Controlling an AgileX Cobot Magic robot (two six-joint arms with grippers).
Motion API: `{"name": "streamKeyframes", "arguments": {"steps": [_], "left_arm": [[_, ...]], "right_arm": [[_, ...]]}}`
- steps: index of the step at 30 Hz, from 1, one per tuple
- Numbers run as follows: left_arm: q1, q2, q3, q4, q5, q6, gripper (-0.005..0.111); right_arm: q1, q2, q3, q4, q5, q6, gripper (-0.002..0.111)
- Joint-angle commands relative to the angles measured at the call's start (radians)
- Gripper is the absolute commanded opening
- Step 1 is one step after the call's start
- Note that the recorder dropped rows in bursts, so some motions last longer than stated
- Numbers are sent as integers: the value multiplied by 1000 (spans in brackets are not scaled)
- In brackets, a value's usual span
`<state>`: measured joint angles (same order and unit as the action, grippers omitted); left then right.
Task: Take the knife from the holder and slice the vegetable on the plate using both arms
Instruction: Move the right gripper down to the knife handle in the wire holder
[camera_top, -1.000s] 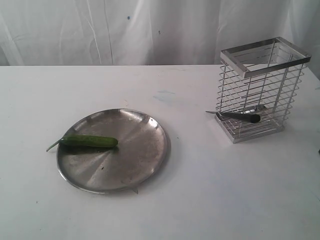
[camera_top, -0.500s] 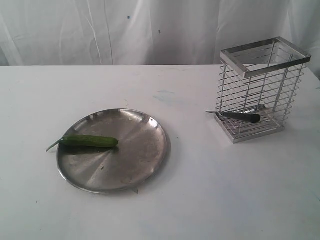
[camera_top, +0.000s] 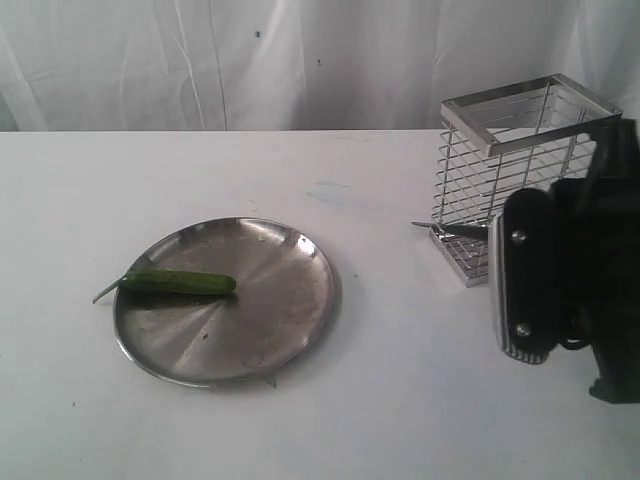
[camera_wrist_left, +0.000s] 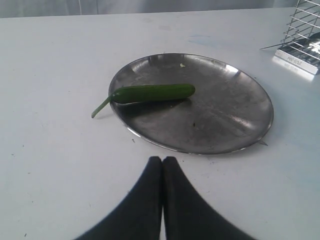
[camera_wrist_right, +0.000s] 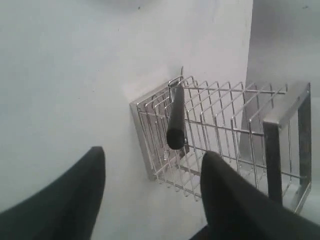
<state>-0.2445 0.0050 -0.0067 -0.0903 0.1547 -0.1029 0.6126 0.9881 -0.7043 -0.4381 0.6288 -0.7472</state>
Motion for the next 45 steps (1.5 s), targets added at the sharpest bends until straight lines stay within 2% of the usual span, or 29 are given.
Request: {"name": "streamKeyframes", "arguments": {"steps": [1,6,10,16,19,25,45], "left_arm": [[1,-5,7,-5,4,-2,5],[1,-5,7,-5,4,-2,5],[1,-5,7,-5,4,-2,5],[1,-5,7,-5,4,-2,5],[1,-5,7,-5,4,-2,5],[1,-5,7,-5,4,-2,5],[1,-5,7,-5,4,-2,5]], "right_arm": [[5,109,-8,-144,-73,-7,54],[3,217,-8,-345,-94,162,54],[-48,269,-8,-431,-187,270,54],[-166,327,-8,-455,-282,299,54],[-194,334,-8,-455,-327,305,54],[-195,376,-11,-455,-369,305,46],[-215,505,-97,-463,-310,305,46]]}}
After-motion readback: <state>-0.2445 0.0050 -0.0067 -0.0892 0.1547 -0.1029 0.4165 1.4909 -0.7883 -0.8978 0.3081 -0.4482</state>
